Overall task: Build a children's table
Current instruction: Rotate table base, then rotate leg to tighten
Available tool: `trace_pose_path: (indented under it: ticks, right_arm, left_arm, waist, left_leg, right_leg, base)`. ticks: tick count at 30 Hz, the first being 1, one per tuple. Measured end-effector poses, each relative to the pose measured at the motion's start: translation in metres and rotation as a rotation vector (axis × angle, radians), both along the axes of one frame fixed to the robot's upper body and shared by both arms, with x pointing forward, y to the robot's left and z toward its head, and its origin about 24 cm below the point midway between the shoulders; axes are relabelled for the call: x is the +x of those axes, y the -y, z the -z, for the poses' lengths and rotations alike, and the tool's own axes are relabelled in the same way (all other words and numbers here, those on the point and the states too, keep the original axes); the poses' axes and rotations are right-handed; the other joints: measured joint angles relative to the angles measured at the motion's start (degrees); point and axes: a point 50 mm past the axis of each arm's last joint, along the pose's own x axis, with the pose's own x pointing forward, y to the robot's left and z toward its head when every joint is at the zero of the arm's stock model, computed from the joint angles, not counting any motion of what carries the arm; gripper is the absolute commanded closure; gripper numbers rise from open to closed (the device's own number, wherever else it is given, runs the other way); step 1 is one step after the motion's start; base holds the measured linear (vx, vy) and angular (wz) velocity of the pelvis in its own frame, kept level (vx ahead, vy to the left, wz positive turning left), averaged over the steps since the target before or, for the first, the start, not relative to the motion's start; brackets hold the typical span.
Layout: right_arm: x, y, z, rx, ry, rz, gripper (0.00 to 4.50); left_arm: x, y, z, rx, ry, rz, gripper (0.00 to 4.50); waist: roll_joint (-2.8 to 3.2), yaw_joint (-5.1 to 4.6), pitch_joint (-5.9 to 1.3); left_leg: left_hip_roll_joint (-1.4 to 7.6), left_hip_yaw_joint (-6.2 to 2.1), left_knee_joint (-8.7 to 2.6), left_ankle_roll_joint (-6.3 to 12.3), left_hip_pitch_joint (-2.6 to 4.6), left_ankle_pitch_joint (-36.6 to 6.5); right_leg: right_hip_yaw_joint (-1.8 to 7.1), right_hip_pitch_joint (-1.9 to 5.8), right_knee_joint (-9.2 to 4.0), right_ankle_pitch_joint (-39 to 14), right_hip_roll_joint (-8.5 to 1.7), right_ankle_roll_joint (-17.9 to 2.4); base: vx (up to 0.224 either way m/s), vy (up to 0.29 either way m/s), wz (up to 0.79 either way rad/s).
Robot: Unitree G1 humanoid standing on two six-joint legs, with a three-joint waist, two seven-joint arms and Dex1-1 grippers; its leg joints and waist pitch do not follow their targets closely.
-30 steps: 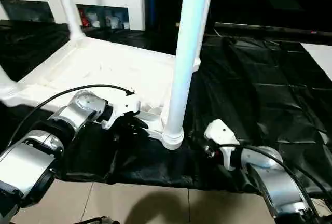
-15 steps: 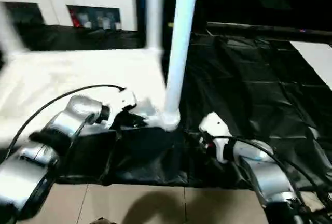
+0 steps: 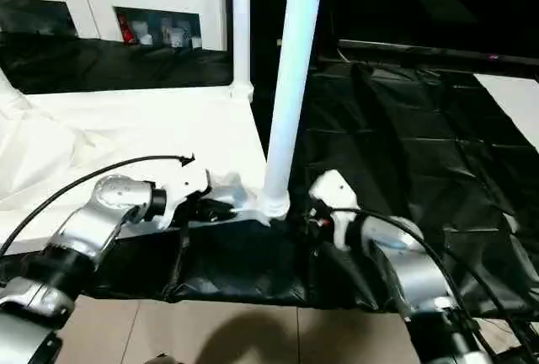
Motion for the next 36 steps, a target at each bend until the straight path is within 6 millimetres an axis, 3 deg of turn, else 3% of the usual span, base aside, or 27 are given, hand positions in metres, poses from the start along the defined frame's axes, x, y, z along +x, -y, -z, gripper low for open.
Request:
trace_pose_path:
  ticks: [3,5,9,15,23,32,33,36]
  right_arm:
    - [0.002,-0.002,-0.002,-0.005,0.018,-0.008,0.06]
    - [0.004,-0.004,-0.003,-0.003,0.022,-0.013,0.0]
    - [0.004,-0.004,-0.004,-0.004,0.025,-0.02,0.0]
    - [0.006,-0.006,-0.001,0.002,0.018,-0.019,0.0]
    - [0.015,-0.014,-0.007,0.001,0.05,-0.035,0.0]
    - [0.026,-0.02,0.002,-0.008,0.017,-0.053,0.0]
    - [0.027,-0.021,0.003,-0.006,0.012,-0.054,0.36]
    - [0.03,-0.026,0.006,-0.002,-0.003,-0.068,0.36]
  left_arm:
    - [0.001,0.0,-0.002,0.001,0.009,-0.002,4.5]
    - [0.001,0.0,-0.003,0.004,0.002,-0.004,4.05]
    - [0.002,-0.001,-0.004,0.019,-0.005,-0.01,3.76]
    - [0.004,-0.01,-0.005,0.042,-0.023,-0.011,3.76]
    - [0.005,-0.012,-0.005,0.037,-0.049,-0.014,4.46]
    - [0.004,-0.015,-0.005,0.027,-0.067,-0.002,4.46]
    - [0.004,-0.015,-0.005,0.027,-0.067,-0.002,4.5]
    - [0.004,-0.015,-0.005,0.027,-0.065,-0.001,4.5]
  waist:
    - [-0.25,0.06,0.02]
    - [-0.34,-0.02,0.06]
    - [-0.38,0.03,0.09]
    - [-0.37,-0.06,0.1]
    - [-0.38,-0.09,0.09]
    - [-0.32,-0.13,0.08]
    - [-0.32,-0.13,0.09]
    - [-0.31,-0.18,0.09]
  left_leg:
    - [-0.01,0.0,0.02,0.0,0.0,0.0]
    - [-0.01,0.0,0.02,-0.01,0.0,0.0]
    - [0.0,-0.01,-0.02,-0.01,-0.01,0.0]
    - [0.0,-0.04,-0.01,-0.01,0.11,0.01]
    - [-0.01,-0.06,-0.01,-0.02,0.24,0.01]
    - [-0.04,-0.04,-0.38,-0.03,0.34,0.01]
    - [-0.04,-0.04,-0.39,-0.03,0.35,0.01]
    - [-0.04,-0.03,-0.41,-0.04,0.36,0.01]
  right_leg:
    - [0.01,0.01,0.0,0.0,0.0,0.0]
    - [0.02,0.01,0.0,0.01,0.0,-0.01]
    - [0.01,-0.01,0.0,0.01,0.01,-0.01]
    - [0.0,0.0,0.04,0.02,0.02,-0.02]
    - [0.01,0.06,0.04,0.02,0.02,-0.03]
    - [0.01,0.01,0.03,0.02,0.05,-0.03]
    - [0.01,0.01,0.03,0.02,0.05,-0.03]
    - [0.02,0.01,0.03,0.02,0.05,-0.04]
  base:
    - [0.0,0.0,0.0]
    - [0.0,0.0,0.0]
    - [0.0,0.0,0.0]
    - [0.0,0.0,0.0]
    - [0.0,0.0,0.0]
    - [0.0,0.0,0.0]
    - [0.0,0.0,0.0]
    - [0.0,0.0,0.0]
